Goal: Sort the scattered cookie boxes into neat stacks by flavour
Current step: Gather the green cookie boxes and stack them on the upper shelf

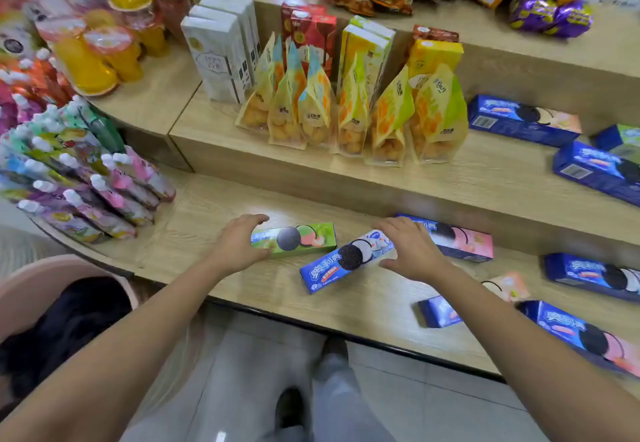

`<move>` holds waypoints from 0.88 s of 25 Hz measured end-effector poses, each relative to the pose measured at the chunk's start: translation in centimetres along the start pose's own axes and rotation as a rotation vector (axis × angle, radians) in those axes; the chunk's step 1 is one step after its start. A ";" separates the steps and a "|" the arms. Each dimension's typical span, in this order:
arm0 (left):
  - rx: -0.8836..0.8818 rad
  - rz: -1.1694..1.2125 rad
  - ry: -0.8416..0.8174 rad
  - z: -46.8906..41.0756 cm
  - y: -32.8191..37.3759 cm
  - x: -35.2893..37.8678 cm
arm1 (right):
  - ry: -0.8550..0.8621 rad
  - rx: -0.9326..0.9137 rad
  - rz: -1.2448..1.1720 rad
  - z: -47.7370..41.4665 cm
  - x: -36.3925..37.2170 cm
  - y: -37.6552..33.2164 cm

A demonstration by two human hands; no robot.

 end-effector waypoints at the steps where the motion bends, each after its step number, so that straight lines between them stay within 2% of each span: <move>1: 0.040 -0.116 -0.035 -0.7 0.1 0.9 | -0.016 -0.080 0.025 -1.1 0.9 -0.6; 2: 0.065 -0.214 -0.083 -1.5 0.1 2.0 | -0.039 -0.155 0.046 -2.4 2.0 -1.0; 4: 0.065 -0.262 -0.179 -2.3 -0.3 4.2 | -0.147 -0.251 0.103 -3.9 4.9 -1.7; 7: 0.072 -0.283 -0.155 -2.9 -1.6 5.9 | -0.225 -0.266 0.129 -4.1 8.5 -1.0; 10: 0.077 -0.274 -0.085 -3.6 -1.6 5.6 | -0.126 -0.254 0.160 -4.3 9.1 -0.5; 15: 0.058 -0.211 -0.092 -3.7 -1.7 4.6 | -0.083 -0.231 0.049 -4.3 7.4 -0.9; 19: 0.112 -0.186 -0.033 -2.9 0.7 1.8 | -0.016 -0.209 -0.008 -2.4 2.9 -0.8; 22: 0.218 -0.151 -0.030 -2.0 4.8 0.3 | 0.072 -0.105 -0.013 1.6 -1.4 0.9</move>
Point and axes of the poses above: each hand's wrist, its own z-axis away from the middle knuckle, its own x-axis out of the palm, y = z × x, the point moved 7 cm from there along -z, towards the middle knuckle, and after that the axes turned 6 degrees about y, right-handed, at the moved point
